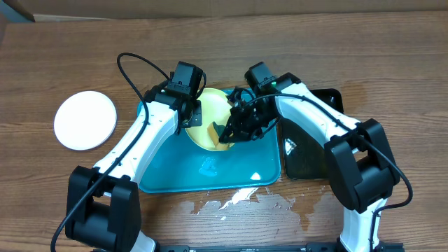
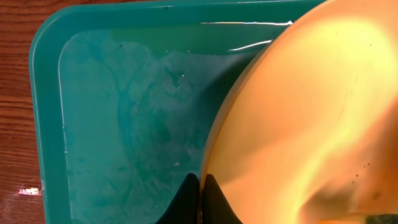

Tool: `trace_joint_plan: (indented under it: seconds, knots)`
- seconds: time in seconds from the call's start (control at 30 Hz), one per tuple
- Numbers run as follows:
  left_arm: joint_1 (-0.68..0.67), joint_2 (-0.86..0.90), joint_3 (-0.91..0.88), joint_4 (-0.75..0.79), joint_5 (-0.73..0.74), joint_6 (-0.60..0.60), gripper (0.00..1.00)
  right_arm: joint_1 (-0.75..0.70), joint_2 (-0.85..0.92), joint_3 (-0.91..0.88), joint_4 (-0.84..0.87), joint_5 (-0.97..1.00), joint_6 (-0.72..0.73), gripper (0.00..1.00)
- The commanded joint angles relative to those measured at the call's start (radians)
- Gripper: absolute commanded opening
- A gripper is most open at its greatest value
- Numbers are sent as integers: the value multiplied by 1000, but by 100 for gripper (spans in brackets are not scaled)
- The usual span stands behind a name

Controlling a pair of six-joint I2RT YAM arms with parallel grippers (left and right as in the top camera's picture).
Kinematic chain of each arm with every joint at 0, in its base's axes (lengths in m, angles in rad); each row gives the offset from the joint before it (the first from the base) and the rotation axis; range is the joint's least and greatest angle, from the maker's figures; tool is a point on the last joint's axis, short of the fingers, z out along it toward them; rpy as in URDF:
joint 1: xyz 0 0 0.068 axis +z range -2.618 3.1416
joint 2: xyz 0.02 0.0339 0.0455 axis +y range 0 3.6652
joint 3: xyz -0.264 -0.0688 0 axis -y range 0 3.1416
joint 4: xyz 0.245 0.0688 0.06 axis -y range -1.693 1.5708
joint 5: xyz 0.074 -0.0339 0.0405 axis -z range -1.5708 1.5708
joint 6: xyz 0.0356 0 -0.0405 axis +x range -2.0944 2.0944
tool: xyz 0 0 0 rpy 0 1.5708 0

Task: Clean dirty plates on tray and stack at the side
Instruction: 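Tilt the yellow plate up with left gripper and scrub it with sponge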

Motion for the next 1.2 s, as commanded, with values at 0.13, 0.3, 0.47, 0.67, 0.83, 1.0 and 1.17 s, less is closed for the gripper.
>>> trace_joint_plan:
  seconds: [0.13, 0.3, 0.47, 0.67, 0.83, 1.0, 1.17]
  knots:
    - [0, 9, 27, 3, -18, -18, 4, 3, -22, -4, -32, 142, -8, 4]
    - [0, 9, 27, 4, -18, -18, 4, 3, -22, -4, -28, 141, -7, 4]
    - [0, 9, 27, 4, -18, -18, 4, 3, -22, -4, -29, 141, -7, 4]
    - [0, 9, 27, 5, -18, -18, 4, 12, -21, -4, -17, 140, -7, 4]
    - [0, 9, 27, 5, -18, -18, 4, 38, -20, -4, -2, 140, -8, 4]
    - [0, 9, 27, 5, -18, -18, 4, 56, -6, -4, 13, 141, -8, 4]
    - [0, 9, 27, 5, -18, -18, 4, 55, 6, -4, 35, 146, -8, 4]
